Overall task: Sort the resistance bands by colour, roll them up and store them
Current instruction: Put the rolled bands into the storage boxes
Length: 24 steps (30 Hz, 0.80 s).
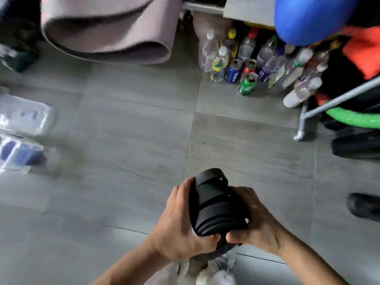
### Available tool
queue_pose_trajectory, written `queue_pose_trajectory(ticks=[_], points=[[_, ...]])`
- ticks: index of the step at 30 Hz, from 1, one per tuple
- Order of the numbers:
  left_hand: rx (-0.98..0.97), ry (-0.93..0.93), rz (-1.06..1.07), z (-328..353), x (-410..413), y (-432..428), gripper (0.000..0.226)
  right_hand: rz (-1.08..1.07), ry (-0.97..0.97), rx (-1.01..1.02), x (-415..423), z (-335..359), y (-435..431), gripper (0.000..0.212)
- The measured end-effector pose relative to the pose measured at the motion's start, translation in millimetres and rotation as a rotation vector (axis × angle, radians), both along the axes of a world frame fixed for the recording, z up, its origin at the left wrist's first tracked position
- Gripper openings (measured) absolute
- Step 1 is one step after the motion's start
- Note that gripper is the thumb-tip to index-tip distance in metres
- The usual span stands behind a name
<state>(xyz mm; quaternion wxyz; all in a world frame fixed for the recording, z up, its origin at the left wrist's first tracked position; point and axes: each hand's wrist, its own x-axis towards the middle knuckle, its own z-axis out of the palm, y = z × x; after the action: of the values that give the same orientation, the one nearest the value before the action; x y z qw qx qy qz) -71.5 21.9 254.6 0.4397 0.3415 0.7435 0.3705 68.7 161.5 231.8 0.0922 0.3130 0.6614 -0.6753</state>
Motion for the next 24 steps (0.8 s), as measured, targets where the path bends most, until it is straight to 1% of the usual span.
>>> queue_pose_trajectory(ticks=[1, 3, 4, 5, 6, 7, 8, 9, 11, 13, 14, 15, 16, 18, 19, 20, 21, 24], points=[[0.002, 0.046, -0.001, 35.5, -3.1, -9.2, 0.087, 0.056, -0.041, 0.06, -2.0, 30.1, -6.0, 0.091], [-0.021, 0.14, -0.017, 105.0, -8.5, -29.4, 0.089, 0.197, -0.114, 0.182, -6.4, 94.6, -18.6, 0.126], [-0.049, 0.188, -0.028, 137.3, -9.7, -40.8, 0.09, 0.228, -0.139, 0.17, -9.0, 129.2, -24.5, 0.144], [-0.07, 0.231, -0.028, 167.5, -12.2, -52.2, 0.092, 0.204, -0.154, 0.116, -15.7, 165.9, -29.0, 0.155], [-0.074, 0.264, -0.024, 193.7, -14.7, -64.4, 0.097, 0.162, -0.154, 0.065, -24.1, 201.3, -33.1, 0.159], [-0.079, 0.287, -0.018, 219.8, -16.6, -76.8, 0.098, 0.162, -0.147, 0.071, -32.1, 235.4, -37.9, 0.158], [-0.088, 0.311, -0.004, 244.1, -18.3, -87.8, 0.1, 0.202, -0.122, 0.118, -41.2, 262.6, -43.1, 0.154], [-0.097, 0.34, 0.02, 267.9, -19.6, -98.9, 0.102, 0.291, -0.114, 0.198, -50.9, 286.9, -49.7, 0.148], [-0.088, 0.421, 0.068, 306.4, -21.2, -122.7, 0.105, 0.447, -0.059, 0.336, -74.0, 322.6, -64.5, 0.136], [-0.079, 0.487, 0.117, 336.6, -22.7, -148.3, 0.108, 0.535, 0.013, 0.406, -101.7, 350.1, -82.7, 0.122], [-0.086, 0.491, 0.149, 346.9, -23.9, -162.1, 0.108, 0.591, 0.03, 0.415, -114.8, 361.6, -92.1, 0.115], [-0.1, 0.467, 0.194, 356.5, -25.7, -176.4, 0.109, 0.641, 0.026, 0.378, -126.7, 371.2, -102.0, 0.109], [-0.105, 0.419, 0.258, 363.5, -28.9, -192.6, 0.108, 0.673, 0.014, 0.287, -137.2, 379.5, -112.3, 0.106], [-0.055, 0.277, 0.459, 374.3, -36.5, -225.7, 0.104, 0.704, -0.028, 0.089, -152.9, 390.9, -135.4, 0.11], [-0.009, 0.198, 0.574, 380.0, -40.9, -242.2, 0.1, 0.733, -0.038, 0.039, -160.2, 395.5, -149.4, 0.114], [0.046, 0.118, 0.683, 385.3, -45.9, -258.1, 0.096, 0.765, -0.03, 0.024, -167.5, 397.8, -164.7, 0.113], [0.104, 0.044, 0.774, 391.4, -51.8, -273.2, 0.095, 0.797, -0.016, 0.025, -176.3, 399.4, -180.8, 0.108], [0.239, -0.115, 0.95, 403.4, -75.6, -321.3, 0.096, 0.889, 0.049, 0.012, -209.8, 402.8, -233.5, 0.097]])
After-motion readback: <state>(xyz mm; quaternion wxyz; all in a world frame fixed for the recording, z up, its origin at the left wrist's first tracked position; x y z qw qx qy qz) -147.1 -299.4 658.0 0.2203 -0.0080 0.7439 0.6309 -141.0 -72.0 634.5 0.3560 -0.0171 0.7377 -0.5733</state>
